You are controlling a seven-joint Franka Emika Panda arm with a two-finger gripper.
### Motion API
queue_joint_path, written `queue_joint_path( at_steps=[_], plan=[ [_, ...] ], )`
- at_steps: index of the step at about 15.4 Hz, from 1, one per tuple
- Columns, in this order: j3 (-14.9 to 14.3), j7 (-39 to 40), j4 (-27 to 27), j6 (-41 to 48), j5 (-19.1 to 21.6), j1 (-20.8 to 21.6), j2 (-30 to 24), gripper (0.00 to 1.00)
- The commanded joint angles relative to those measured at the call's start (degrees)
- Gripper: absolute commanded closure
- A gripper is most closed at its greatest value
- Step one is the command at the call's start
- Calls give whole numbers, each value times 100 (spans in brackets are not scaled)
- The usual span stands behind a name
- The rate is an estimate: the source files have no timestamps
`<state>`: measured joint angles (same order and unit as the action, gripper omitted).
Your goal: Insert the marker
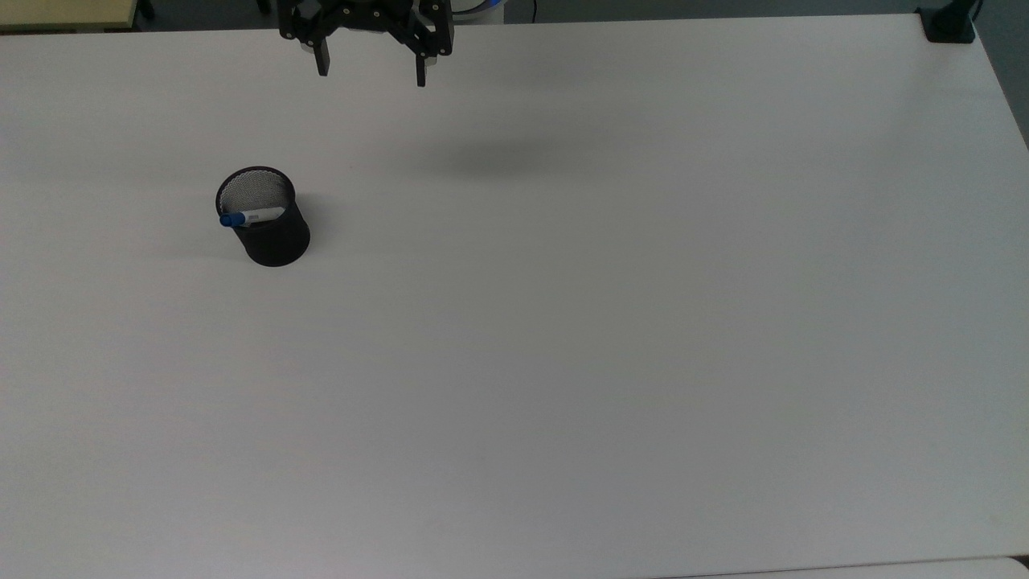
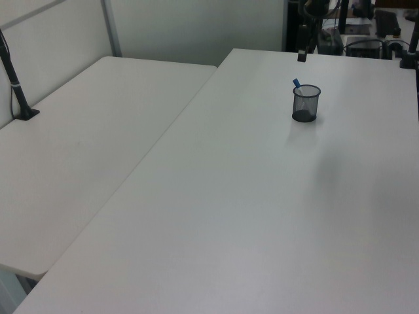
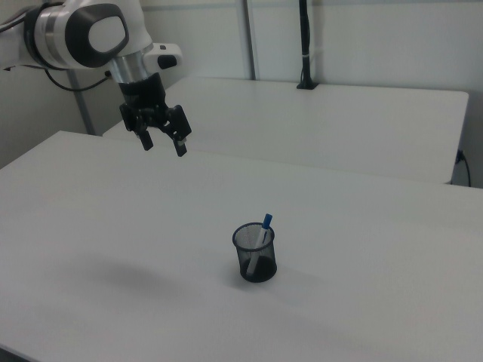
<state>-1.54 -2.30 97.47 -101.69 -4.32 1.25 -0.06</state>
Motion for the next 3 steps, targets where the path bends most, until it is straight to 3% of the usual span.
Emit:
queue_joint_path(
  at_steps=[1, 3],
  plan=[
    [-40, 177, -17, -27, 124, 15, -47, 0],
    [-40, 186, -17, -18, 115, 15, -55, 0]
  ],
)
